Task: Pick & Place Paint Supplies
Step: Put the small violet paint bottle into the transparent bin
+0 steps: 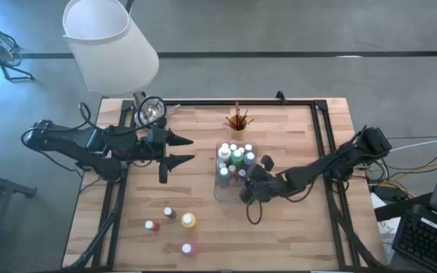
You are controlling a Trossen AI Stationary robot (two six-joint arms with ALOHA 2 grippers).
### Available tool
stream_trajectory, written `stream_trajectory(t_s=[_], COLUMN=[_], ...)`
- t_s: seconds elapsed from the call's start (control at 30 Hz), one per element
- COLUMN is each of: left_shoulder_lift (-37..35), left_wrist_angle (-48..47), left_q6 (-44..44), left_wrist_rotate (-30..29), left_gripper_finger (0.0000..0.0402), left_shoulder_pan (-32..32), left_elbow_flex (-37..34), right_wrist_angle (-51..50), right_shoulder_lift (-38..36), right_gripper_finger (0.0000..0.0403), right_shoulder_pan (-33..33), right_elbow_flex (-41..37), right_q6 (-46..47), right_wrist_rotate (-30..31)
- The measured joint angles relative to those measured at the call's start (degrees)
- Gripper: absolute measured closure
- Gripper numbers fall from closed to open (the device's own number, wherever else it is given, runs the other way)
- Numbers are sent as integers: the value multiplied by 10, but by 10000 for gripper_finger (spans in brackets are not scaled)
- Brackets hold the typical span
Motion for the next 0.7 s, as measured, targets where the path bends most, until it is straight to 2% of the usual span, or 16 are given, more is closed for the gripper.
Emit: stream_trajectory(t_s=[0.63,0.7], left_shoulder_lift=[0,0], left_wrist_angle=[-1,-1], left_q6=[-4,-4], left_wrist_rotate=[0,0], left_gripper_finger=[179,179], left_shoulder_pan=[0,0], left_elbow_flex=[0,0], right_wrist_angle=[5,5], right_shoulder_lift=[21,21], right_gripper_finger=[295,281], right_shoulder_pan=[-24,-24], right_elbow_flex=[10,10], right_q6=[-31,-32], right_wrist_rotate=[-1,-1])
